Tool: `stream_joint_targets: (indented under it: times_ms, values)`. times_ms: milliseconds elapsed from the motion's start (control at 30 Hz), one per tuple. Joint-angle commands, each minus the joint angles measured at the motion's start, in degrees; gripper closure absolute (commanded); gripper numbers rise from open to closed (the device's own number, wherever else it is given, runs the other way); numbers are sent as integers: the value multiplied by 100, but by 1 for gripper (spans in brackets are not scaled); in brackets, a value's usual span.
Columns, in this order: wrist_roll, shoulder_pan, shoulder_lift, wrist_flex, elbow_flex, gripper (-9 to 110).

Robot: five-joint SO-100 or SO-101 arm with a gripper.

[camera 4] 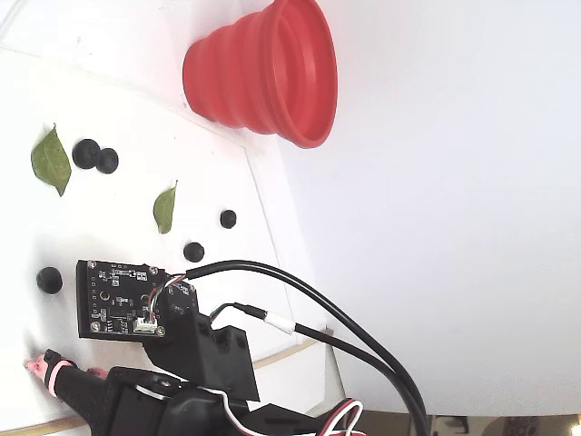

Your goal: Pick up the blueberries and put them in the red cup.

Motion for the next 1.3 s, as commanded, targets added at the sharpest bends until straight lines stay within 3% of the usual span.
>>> stream_joint_targets:
  times_ms: [0, 1267]
  values:
    - [88, -44, 9, -123, -229, 81]
    - [149, -26, -369, -554, -185, 90]
